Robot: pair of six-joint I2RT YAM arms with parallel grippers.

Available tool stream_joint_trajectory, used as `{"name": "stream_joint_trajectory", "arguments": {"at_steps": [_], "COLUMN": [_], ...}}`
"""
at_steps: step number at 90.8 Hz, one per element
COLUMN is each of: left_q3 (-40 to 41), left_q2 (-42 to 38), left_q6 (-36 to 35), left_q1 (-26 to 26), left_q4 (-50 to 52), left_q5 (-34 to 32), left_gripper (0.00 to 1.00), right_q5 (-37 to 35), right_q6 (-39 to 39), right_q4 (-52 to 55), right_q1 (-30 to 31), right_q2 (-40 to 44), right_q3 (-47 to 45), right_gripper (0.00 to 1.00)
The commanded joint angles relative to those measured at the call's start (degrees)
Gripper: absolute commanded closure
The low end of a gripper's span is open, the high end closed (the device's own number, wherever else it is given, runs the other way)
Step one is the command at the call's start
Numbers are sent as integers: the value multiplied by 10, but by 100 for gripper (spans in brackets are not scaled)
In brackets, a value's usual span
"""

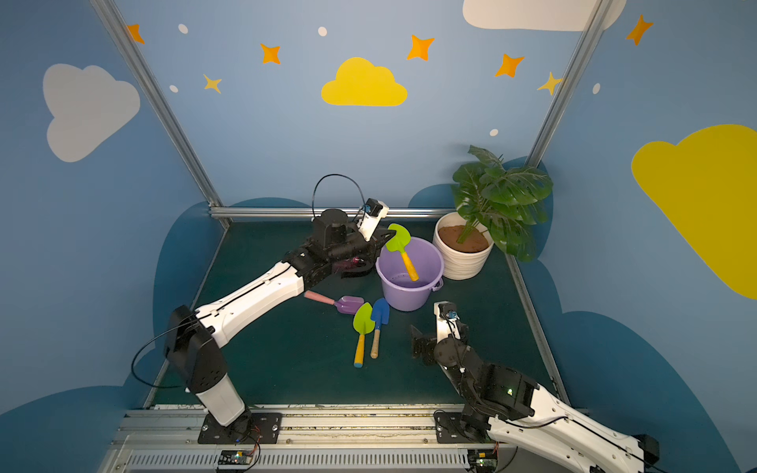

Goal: Organize the gardening tools
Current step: Place the gardening tool in the container.

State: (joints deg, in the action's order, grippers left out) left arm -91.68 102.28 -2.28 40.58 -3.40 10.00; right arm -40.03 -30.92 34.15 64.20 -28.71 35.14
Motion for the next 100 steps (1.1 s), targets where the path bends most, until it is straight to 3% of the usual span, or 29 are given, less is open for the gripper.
{"name": "stream_joint_trajectory", "arguments": {"at_steps": [1, 24, 46, 75, 88, 100], "left_q3": [-33, -67, -77, -83, -85, -84], "left_q2": [40, 134, 173, 186, 173, 151], "left_q6": [-31, -33, -19, -12, -12, -8], "left_q1": [11, 33, 38, 38, 37, 35], "left_q4": [-2, -3, 5, 18, 25, 35], "left_q5": [-30, -49, -51, -53, -53, -48], "left_gripper": [96, 95, 89, 61, 45, 37], "right_q5": [-5, -9, -11, -9, 1, 22], "right_q6": [-9, -19, -30, -28, -24, -18], "right_q4": [7, 16, 22, 21, 21, 19], "right_q1": [-1, -2, -2, -4, -5, -6], "right_q2": [12, 36, 51, 33, 15, -11], "right_q3": [-9, -22, -33, -32, -25, -15], "right_gripper": [3, 3, 3, 3, 3, 3]}}
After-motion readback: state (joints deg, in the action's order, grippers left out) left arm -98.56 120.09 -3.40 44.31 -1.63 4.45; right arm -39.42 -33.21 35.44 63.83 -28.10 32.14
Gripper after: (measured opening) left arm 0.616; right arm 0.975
